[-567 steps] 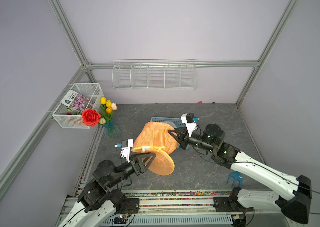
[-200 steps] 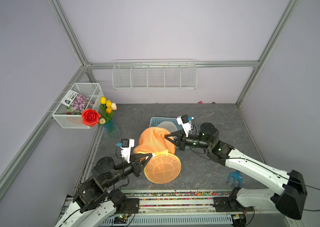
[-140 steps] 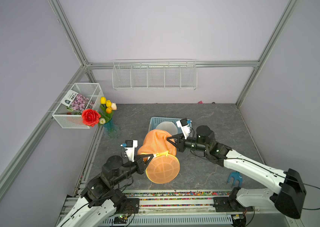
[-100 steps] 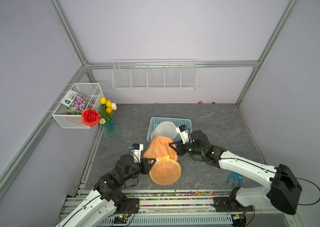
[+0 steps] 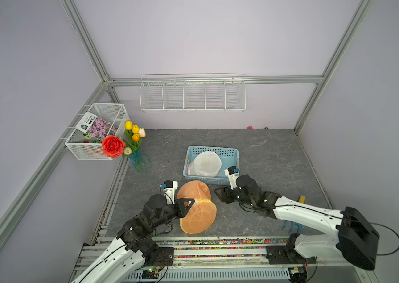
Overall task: Turn the laundry bag inside out
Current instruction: Zip the zipper on the laundry bag.
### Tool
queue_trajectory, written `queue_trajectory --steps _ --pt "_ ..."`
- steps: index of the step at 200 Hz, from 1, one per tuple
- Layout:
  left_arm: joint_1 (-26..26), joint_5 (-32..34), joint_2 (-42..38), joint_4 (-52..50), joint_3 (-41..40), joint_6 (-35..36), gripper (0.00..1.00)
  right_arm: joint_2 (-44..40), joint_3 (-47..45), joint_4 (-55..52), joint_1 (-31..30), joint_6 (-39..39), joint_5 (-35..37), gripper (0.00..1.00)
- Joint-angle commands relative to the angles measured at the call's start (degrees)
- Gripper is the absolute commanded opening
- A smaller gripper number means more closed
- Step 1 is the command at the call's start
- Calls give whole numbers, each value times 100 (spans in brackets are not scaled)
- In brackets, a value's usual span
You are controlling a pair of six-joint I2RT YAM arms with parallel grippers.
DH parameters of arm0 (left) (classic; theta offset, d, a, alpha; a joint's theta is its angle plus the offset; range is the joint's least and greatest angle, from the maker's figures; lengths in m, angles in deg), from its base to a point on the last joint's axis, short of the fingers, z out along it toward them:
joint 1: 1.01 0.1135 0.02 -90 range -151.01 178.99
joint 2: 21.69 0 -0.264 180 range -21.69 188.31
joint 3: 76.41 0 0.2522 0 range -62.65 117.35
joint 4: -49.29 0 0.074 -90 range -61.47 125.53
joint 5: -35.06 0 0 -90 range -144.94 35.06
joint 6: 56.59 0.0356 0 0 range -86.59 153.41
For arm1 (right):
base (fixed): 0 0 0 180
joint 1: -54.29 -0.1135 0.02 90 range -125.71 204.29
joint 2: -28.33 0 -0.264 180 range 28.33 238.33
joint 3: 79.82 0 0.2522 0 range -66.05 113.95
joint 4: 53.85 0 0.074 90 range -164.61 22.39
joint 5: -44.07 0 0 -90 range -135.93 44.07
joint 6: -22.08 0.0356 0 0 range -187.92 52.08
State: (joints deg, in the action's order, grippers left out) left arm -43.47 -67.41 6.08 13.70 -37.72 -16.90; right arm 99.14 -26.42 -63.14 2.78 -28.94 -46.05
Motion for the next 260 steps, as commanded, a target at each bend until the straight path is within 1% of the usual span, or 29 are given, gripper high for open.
queue_trajectory --steps 1,30,46,60,79,98,109,126,143,157,177,190,209,242,260 --pt "-22 -117 83 195 -73 29 0 -417 -108 -311 -181 64 563 58" --pt "-21 6 123 231 -117 -49 0 -511 43 -475 -692 489 994 58" --pt "-26 51 131 278 -111 -100 0 -333 138 -361 -889 759 872 58" --pt "-24 39 182 286 -73 -68 0 -166 170 -289 -888 947 631 56" --pt "-21 71 208 182 -5 -19 0 -193 57 -262 -890 1277 598 55" --pt "-24 84 138 171 -14 -65 0 -265 -236 208 -869 1567 392 55" --pt "-25 85 101 191 -39 -97 0 -274 -370 408 -812 1868 195 55" --pt "-26 102 99 204 -41 -135 0 -332 -774 1159 -773 2456 18 55" --pt "-26 115 115 211 -41 -134 0 -373 -1028 1619 -773 2929 16 54" --pt "-25 109 123 214 -41 -135 0 -358 -1102 1848 -774 3122 -38 53" --pt "-26 139 125 205 -47 -121 0 -339 -1172 2099 -782 3347 -107 49" --pt "-26 146 115 223 -63 -130 0 -357 -1245 2304 -834 3506 -32 48" --pt "-24 145 124 278 -97 -142 0 -379 -1319 2444 -930 3728 137 47" --pt "-26 139 179 328 -106 -147 0 -298 -1371 2592 -979 4029 108 45" --pt "-26 148 173 337 -102 -147 0 -322 -1404 2587 -1060 4224 220 43"
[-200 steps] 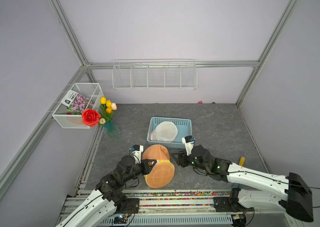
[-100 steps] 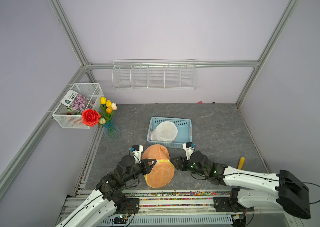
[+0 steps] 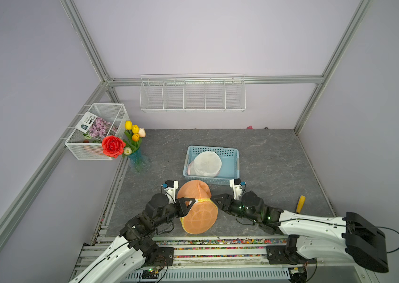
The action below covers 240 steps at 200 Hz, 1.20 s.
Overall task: Turn the laundry bag inside out
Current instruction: Zip the zipper on the laundry bag.
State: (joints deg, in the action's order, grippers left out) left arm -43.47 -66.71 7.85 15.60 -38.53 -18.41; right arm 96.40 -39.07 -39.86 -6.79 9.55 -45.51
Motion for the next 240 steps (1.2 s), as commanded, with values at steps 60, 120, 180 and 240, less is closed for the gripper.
queue_trajectory --steps 60,120,180,240 --pt "-21 79 -62 182 -71 -26 0 -35 -114 -67 -210 648 329 38" --pt "-20 17 -55 251 -125 -31 0 209 -54 177 -220 659 276 38" --pt "-26 -14 -73 311 -152 -65 0 430 -87 473 -220 781 280 38" --pt "-26 -28 -69 349 -212 -84 0 527 -9 679 -216 757 257 31"
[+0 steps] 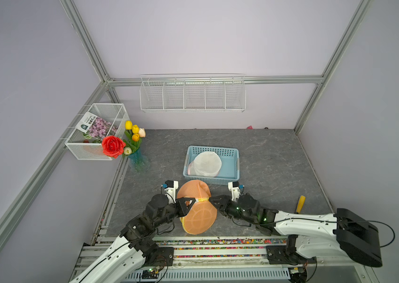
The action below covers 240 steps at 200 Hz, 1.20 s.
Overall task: Turn the laundry bag inside out
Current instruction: Zip the zipper on the laundry bag.
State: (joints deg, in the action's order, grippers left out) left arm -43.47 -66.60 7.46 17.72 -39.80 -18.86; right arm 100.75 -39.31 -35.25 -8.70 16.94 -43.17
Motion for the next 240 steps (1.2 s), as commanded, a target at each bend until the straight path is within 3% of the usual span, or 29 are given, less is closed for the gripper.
queue_trajectory --steps 1,74,94,192,240 --pt "-26 -39 -35 137 -87 -38 0 90 15 218 -28 20 23 31" --pt "-24 -47 -49 151 -81 -48 0 -31 -111 4 -26 48 175 12" --pt "-25 -47 -58 137 -82 -55 0 -76 -150 -106 -22 39 246 0" --pt "-25 346 -480 -18 -164 -190 0 -1278 -833 -1891 170 150 506 0" --pt "-26 205 -435 283 -315 -271 0 -1721 -1167 -2606 180 377 627 0"
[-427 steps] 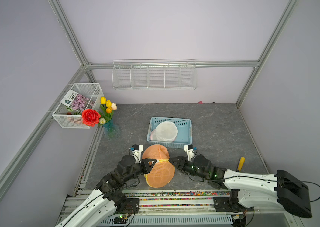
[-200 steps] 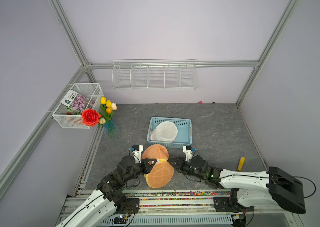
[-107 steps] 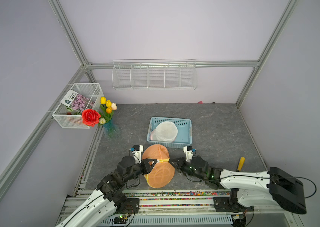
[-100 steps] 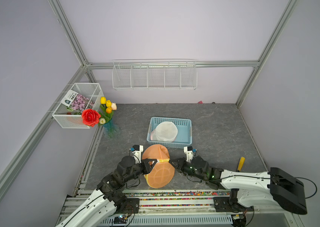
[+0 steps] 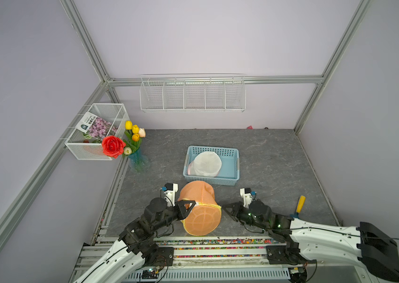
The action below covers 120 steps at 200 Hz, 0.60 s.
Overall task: Turn the laundry bag inside out
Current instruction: Zip the zipper on the laundry bag.
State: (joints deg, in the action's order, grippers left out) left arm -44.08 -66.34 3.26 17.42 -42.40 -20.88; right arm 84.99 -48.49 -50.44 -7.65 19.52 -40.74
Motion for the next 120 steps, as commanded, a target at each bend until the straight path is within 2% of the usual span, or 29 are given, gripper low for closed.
queue_trajectory --steps 1,15,44,79,100,108,120 --pt "35 176 -7 320 -56 -72 0 -151 -247 -1103 71 108 398 0" --pt "35 -26 186 404 -57 -12 0 -155 -202 -1020 118 -181 465 0" --pt "37 -495 756 -114 395 377 0 206 112 -594 511 -972 -80 0" --pt "36 -284 509 -145 405 349 0 354 569 -416 546 -1584 -282 0" --pt "39 -264 227 51 237 307 0 308 547 -16 505 -1547 -305 43" --pt "38 -256 217 37 224 267 0 312 513 92 455 -1448 -248 52" --pt "36 -295 246 21 243 209 0 387 383 433 407 -1240 -207 58"
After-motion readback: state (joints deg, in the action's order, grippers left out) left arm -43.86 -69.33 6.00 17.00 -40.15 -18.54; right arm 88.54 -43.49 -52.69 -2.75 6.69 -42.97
